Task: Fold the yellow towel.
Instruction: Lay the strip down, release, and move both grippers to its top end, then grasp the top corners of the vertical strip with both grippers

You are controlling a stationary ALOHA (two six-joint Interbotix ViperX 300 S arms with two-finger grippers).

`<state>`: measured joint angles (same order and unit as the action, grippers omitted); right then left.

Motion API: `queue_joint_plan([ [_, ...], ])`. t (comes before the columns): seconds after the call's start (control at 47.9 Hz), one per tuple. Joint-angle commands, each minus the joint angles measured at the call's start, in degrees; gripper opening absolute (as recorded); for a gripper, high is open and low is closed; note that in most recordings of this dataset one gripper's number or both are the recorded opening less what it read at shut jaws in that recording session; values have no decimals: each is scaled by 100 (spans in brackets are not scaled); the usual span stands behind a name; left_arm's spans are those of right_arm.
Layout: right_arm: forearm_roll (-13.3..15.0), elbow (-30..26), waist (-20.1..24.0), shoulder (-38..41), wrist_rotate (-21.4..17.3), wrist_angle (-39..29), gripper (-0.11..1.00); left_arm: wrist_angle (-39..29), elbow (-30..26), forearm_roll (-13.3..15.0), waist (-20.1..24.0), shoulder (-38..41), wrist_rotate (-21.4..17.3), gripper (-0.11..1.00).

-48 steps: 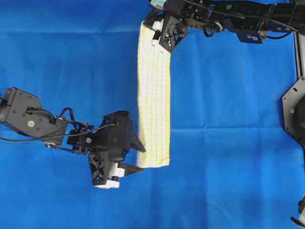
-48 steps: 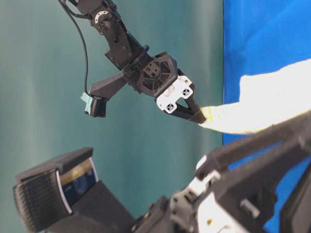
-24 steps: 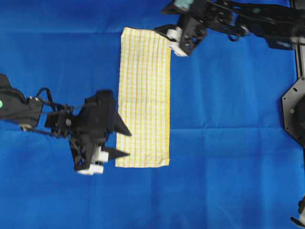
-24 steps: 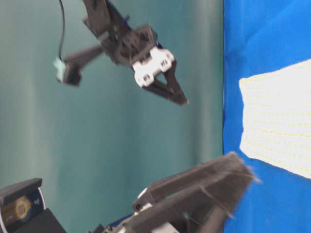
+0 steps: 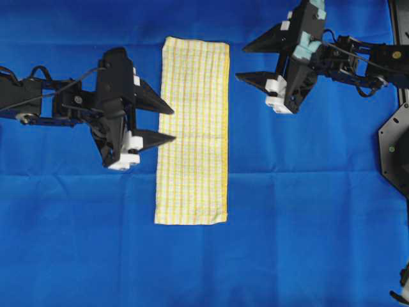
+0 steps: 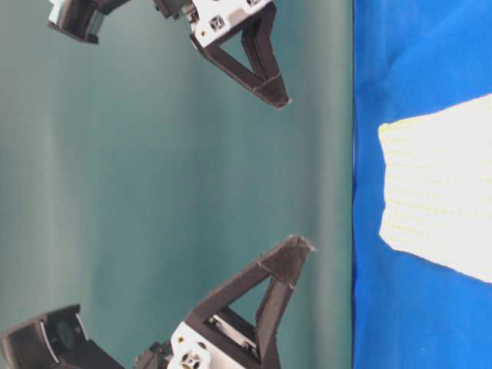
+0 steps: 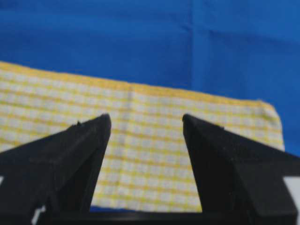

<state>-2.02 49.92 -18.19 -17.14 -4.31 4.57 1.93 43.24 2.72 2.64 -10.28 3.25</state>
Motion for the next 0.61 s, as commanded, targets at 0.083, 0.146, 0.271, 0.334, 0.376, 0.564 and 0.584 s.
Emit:
queue_joint_plan([
  [0.083, 18, -79, 0, -97, -18, 62, 64, 229, 18, -9, 105, -97, -18, 56],
  [0.146, 18, -114, -26, -62, -18, 62, 64, 264, 9, -9, 123, -88, -26, 56],
  [0.271, 18, -229, -202, 88, -9, 62, 64, 325, -18, -9, 325, -53, -35, 56],
  [0.334, 18, -299, -360, 202, -9, 53, 64, 457, -18, -9, 519, 26, -44, 57],
  [0.376, 18, -343, -475, 290, -9, 53, 64, 554, -26, -9, 659, 88, -70, 58],
  [0.564, 18, -633, -1002, 896, -9, 44, 67, 861, -44, -18, 1222, 519, -563, 70],
  [0.584, 9, -659, -1028, 967, -9, 44, 68, 905, -53, -18, 1274, 571, -606, 71],
])
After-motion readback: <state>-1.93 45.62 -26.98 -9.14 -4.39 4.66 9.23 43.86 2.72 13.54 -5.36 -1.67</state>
